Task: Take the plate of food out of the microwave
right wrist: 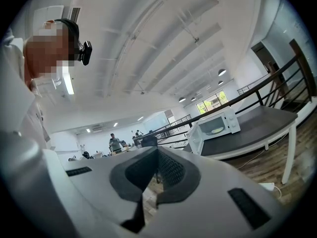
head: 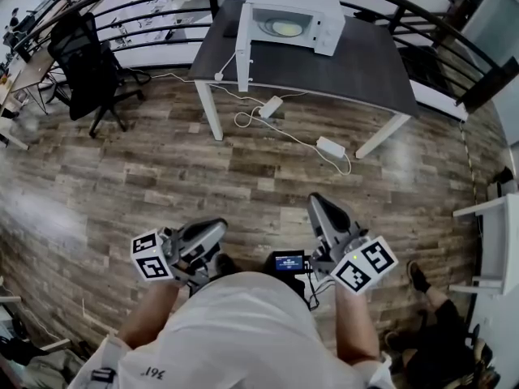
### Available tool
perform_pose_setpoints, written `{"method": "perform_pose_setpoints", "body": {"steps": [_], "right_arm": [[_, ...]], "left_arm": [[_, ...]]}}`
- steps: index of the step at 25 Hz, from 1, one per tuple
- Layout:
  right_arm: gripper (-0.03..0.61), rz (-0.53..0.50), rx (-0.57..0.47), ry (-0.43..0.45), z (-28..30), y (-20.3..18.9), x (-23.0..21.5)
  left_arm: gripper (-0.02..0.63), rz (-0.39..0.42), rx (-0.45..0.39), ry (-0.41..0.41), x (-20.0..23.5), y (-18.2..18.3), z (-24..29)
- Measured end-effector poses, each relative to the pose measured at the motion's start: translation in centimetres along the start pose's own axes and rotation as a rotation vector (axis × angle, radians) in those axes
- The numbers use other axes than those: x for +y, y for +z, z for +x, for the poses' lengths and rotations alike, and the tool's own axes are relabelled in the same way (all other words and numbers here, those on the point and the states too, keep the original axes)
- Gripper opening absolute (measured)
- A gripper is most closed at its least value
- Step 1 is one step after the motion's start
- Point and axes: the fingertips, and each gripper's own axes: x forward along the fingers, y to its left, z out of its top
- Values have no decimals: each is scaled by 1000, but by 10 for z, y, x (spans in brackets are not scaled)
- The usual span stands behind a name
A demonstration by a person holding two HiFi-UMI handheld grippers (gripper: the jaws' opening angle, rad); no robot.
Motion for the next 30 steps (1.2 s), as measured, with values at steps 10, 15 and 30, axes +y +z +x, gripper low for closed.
{"method": "perform_pose_setpoints", "body": {"steps": [10, 15, 30], "right_arm": [[-11, -28, 4, -31, 4, 2, -7], [-11, 30, -5, 0, 5, 4, -9], [36, 143, -28, 2, 4, -8, -11]], "left_arm": [[6, 2, 6, 4, 3, 3, 2], [6, 2, 0, 6, 6, 6, 3], [6, -17, 26, 2, 7, -4, -2]]}}
